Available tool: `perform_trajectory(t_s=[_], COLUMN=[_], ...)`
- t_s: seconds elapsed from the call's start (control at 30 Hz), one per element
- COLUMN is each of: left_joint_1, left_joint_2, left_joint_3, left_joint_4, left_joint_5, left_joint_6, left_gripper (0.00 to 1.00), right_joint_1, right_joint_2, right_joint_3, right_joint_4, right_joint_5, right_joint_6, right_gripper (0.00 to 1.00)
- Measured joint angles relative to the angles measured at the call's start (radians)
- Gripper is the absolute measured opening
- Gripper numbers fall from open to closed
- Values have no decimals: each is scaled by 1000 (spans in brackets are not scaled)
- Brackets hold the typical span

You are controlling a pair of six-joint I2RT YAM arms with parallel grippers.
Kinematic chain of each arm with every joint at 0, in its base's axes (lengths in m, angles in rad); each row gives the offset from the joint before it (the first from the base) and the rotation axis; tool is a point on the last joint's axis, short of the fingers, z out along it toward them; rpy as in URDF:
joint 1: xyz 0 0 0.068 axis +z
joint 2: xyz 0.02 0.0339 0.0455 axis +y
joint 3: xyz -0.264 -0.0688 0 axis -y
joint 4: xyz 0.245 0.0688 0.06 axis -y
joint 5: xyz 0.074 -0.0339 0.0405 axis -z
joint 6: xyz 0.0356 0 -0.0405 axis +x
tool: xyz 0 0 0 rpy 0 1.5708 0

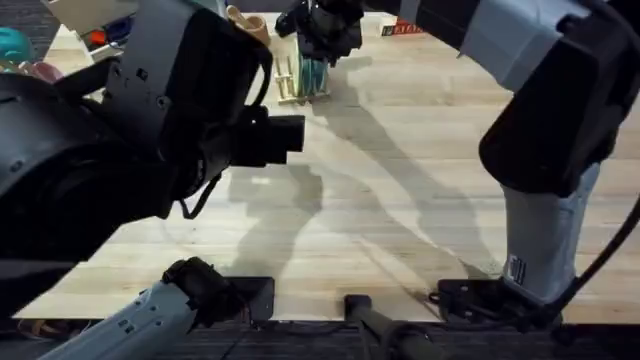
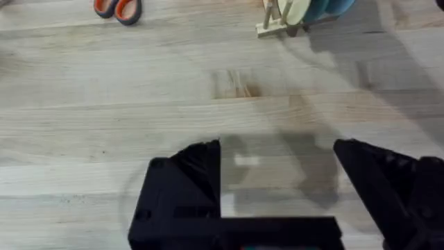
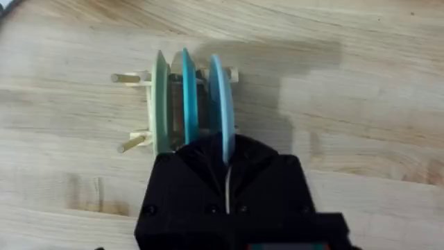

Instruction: Pick up the plates from the table one by one and place each into a slot on the dish rack.

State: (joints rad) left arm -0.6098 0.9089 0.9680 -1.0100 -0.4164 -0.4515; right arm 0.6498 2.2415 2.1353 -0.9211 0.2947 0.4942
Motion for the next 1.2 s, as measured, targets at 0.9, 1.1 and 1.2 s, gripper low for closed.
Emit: perform_trajectory(t_s=[0.9,1.1,1.2], left_joint_1=[0,0,0], left_joint_2=[0,0,0], left_joint_3=[0,0,0], left_joint_4=[0,0,0], left_joint_5=[0,0,0], left_joint_6=[0,0,0], left_gripper=[993,993,992], right_joint_1=[0,0,-5], right_joint_2=[-55,-172,-223], right_joint_3=[70,120,123], right_joint_4=[-124,-261,-339], right_joint_5=[2,5,4], right_joint_6=[-13,-40,-47], right_gripper=[389,970,995])
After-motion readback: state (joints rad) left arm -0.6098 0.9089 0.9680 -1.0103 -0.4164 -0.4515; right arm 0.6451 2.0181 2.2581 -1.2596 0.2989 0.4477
